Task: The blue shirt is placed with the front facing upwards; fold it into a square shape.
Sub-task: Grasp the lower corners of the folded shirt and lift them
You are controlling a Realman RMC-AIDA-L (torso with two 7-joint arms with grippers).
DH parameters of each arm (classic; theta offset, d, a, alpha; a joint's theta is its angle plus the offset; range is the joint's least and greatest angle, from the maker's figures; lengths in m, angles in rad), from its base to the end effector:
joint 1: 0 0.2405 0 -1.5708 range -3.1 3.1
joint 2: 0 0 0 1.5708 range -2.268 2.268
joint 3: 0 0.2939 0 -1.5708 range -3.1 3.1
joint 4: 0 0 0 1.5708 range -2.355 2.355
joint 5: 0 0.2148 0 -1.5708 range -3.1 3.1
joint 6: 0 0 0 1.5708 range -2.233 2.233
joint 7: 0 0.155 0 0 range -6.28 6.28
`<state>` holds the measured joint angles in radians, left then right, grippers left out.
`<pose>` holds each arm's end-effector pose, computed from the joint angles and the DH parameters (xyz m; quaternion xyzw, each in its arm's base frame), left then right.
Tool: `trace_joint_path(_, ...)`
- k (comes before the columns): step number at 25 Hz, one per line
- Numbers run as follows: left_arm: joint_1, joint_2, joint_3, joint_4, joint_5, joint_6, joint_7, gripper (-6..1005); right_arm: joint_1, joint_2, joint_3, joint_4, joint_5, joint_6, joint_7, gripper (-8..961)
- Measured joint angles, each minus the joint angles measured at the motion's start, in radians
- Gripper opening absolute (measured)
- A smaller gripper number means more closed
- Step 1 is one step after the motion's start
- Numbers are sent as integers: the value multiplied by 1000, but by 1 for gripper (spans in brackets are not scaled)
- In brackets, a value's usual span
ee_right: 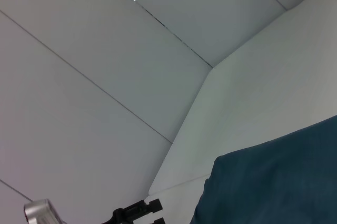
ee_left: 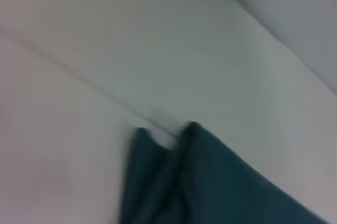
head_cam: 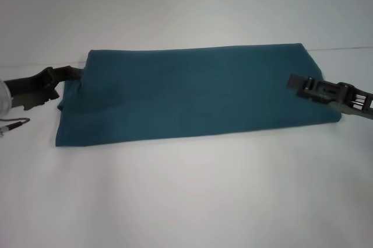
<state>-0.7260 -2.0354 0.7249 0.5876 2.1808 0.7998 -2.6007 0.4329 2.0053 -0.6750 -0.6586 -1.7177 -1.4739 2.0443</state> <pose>-0.3103 0.4784 0.0029 -0.6281 -0.6677 -0.2471 0.3140 0.3210 0.3641 0.0349 -0.7497 0.5213 0.3818 0.1431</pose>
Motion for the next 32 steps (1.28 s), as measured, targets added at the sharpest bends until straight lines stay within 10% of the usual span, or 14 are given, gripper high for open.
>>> trace_joint_path(12, -3, -72, -41, -59, -100, -175, 70, 754, -1, 1, -4, 28, 1, 5, 1, 858)
trace_joint_path(19, -19, -117, -35, -52, -160, -283, 405, 753, -13, 2, -1, 39, -7, 7, -1, 858)
trace_joint_path(24, -31, -106, -27, -69, -142, -287, 517, 751, -17, 3, 1, 44, -8, 5, -1, 857)
trace_joint_path(32, -73, -24, 7, -173, -32, -227, 351, 743, -20, 0, -4, 46, -8, 4, 4, 857)
